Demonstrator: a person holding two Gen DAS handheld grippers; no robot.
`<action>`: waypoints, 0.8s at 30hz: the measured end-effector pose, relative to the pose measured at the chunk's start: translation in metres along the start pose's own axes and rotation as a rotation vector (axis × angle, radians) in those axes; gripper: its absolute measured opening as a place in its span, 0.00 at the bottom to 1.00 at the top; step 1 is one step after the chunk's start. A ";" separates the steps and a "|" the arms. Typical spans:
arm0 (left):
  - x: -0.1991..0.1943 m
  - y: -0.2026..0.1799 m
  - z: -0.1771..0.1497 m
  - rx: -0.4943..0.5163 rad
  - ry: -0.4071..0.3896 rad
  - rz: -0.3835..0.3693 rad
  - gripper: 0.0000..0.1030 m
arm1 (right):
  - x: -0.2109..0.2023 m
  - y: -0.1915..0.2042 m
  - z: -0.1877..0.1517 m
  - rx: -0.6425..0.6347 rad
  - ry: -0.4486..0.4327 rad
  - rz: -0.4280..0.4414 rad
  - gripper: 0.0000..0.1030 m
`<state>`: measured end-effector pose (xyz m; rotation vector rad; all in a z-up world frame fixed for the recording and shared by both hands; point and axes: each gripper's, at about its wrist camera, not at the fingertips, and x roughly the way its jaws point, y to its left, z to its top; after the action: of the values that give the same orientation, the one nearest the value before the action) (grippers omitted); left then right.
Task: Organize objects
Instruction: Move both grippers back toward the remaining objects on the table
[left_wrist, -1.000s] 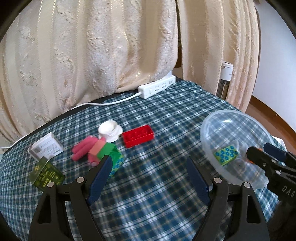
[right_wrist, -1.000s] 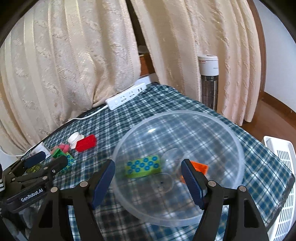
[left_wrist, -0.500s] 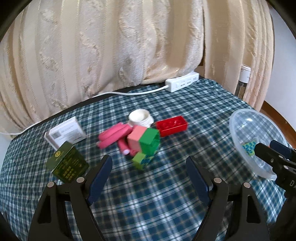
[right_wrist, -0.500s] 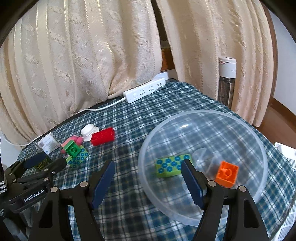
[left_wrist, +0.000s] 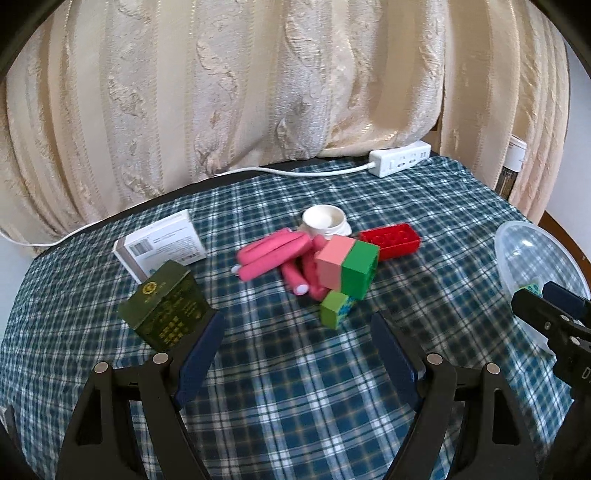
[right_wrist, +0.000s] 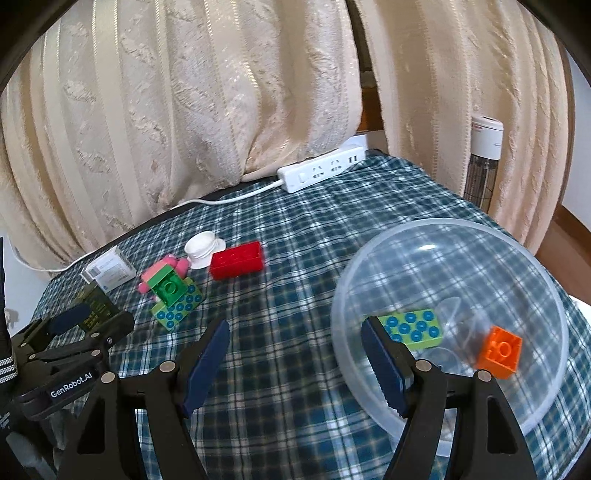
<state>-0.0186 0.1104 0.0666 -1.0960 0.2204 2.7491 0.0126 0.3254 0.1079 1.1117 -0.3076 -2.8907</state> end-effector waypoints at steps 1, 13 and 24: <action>0.000 0.001 0.000 0.000 -0.001 0.005 0.80 | 0.001 0.002 0.000 -0.005 0.002 0.002 0.75; 0.005 0.015 0.000 -0.023 0.009 0.031 0.80 | 0.023 0.028 0.002 -0.071 0.040 0.038 0.75; 0.010 0.040 -0.001 -0.069 0.021 0.069 0.80 | 0.040 0.055 0.003 -0.122 0.077 0.076 0.75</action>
<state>-0.0335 0.0723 0.0616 -1.1566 0.1701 2.8268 -0.0220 0.2677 0.0944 1.1600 -0.1646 -2.7513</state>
